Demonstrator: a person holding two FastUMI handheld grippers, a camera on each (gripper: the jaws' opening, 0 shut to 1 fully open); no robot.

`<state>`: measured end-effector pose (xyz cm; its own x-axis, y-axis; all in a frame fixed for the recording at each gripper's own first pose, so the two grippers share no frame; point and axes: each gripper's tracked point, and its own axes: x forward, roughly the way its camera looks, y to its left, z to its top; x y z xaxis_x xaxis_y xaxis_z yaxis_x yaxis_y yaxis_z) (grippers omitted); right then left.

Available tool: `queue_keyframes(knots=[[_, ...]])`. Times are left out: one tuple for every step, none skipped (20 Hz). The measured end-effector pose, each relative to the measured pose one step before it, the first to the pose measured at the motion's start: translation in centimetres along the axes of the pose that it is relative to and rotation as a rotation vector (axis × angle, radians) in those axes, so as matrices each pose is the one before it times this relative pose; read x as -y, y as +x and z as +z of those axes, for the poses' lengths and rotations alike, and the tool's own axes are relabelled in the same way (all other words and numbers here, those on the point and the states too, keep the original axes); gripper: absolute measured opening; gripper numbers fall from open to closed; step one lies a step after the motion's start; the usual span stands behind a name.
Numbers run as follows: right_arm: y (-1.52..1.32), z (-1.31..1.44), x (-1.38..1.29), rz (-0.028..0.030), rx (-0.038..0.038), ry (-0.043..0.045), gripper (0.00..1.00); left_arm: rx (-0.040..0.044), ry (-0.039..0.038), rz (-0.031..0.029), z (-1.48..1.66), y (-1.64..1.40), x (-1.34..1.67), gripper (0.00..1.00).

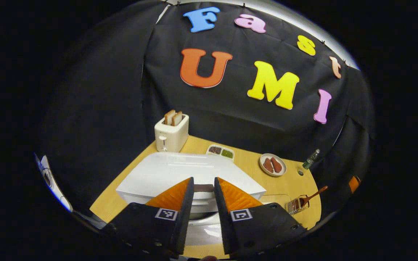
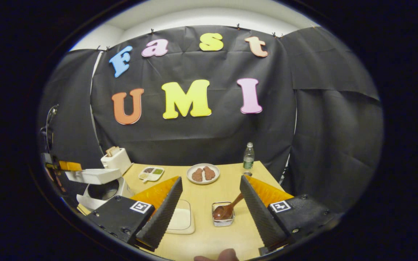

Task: Close the left gripper, press the button to open the rice cooker; take a wooden spoon from the chopstick holder with the right hand, scoop a spoonful of rice and pour it into the rice cooker, then put the wooden spoon back into the chopstick holder.

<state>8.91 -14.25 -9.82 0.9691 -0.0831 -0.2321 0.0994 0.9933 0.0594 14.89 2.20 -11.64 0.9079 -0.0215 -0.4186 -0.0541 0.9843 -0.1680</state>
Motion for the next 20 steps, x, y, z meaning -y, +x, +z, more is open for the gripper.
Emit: queue_keyframes(knots=[[-0.123,0.162,0.271,-0.00605,0.00207,0.00018,1.0,0.04203,0.02883,0.00542,1.572,0.226,0.186,0.55],[-0.089,0.132,0.173,-0.00396,0.00255,-0.00152,1.0,0.0473,0.02767,0.01008,1.551,0.343,-0.08,0.54],[-0.153,0.113,0.303,-0.00496,0.00095,-0.0037,1.0,0.0438,0.01895,-0.00313,1.539,0.194,0.221,0.57],[-0.1,0.016,0.392,-0.00386,0.00267,-0.00472,1.0,0.04256,0.01192,-0.00111,1.557,-0.042,0.344,0.58],[-0.176,0.199,0.356,-0.00374,0.00482,-0.00531,1.0,0.0338,0.00192,-0.00637,1.187,-0.111,0.325,0.58],[-0.093,0.203,0.474,-0.00535,0.00665,-0.00573,1.0,0.03072,0.0027,-0.00181,1.062,-0.057,0.275,0.57],[-0.093,0.067,0.452,-0.00429,0.0045,-0.00558,1.0,0.02345,0.006,0.00621,0.644,-0.151,-0.127,0.57],[-0.043,-0.167,0.473,-0.00461,0.00132,-0.00327,1.0,0.01814,0.00171,-0.00393,0.215,-0.159,0.033,0.58],[-0.056,-0.162,0.584,-0.00393,-0.00176,0.00188,1.0,0.01103,0.00075,0.0024,0.191,-0.602,0.253,0.65],[0.043,-0.378,0.59,-0.00408,-0.00224,0.00396,1.0,0.01128,0.00051,-0.00105,0.06,-0.303,0.33,0.77],[0.031,-0.427,0.555,-0.00607,-0.00655,0.00342,1.0,0.00737,-0.00003,-0.00446,0.111,-0.382,0.522,0.93],[0.215,-0.574,0.51,-0.00354,-0.00909,0.00185,1.0,0.00629,0.00221,0.00539,0.248,-0.48,-0.019,0.94],[0.262,-0.439,0.337,0.0001,-0.009,0.00036,1.0,0.01371,0.00325,0.01356,0.36,-0.378,-0.04,0.94],[0.419,-0.445,0.222,0.00489,-0.00998,-0.00067,1.0,0.01788,0.00046,0.00987,0.349,-0.387,0.146,0.94],[0.53,-0.456,0.175,0.00664,-0.00623,-0.00025,1.0,0.01265,-0.00156,0.00452,0.183,-0.357,0.242,0.94],[0.518,-0.551,0.13,0.00852,-0.00418,-0.0003,1.0,0.01124,0.00346,0.00923,0.366,-0.377,0.138,0.94],[0.75,-0.718,0.173,0.00655,-0.01432,-0.00339,1.0,0.00565,0.00491,0.00828,0.058,-0.283,0.162,0.94],[0.894,-0.774,0.073,0.0091,-0.01041,-0.00411,1.0,0.00614,0.00338,0.00462,-0.059,-0.432,0.291,0.94],[0.898,-0.616,0.041,0.00951,-0.01075,-0.0058,1.0,0.00303,0.00085,0.00236,0.107,-0.296,0.337,0.94],[0.956,-0.735,-0.01,0.01248,-0.01064,-0.00389,1.0,-0.00781,-0.00589,-0.00664,-0.156,-0.313,0.489,0.94]])
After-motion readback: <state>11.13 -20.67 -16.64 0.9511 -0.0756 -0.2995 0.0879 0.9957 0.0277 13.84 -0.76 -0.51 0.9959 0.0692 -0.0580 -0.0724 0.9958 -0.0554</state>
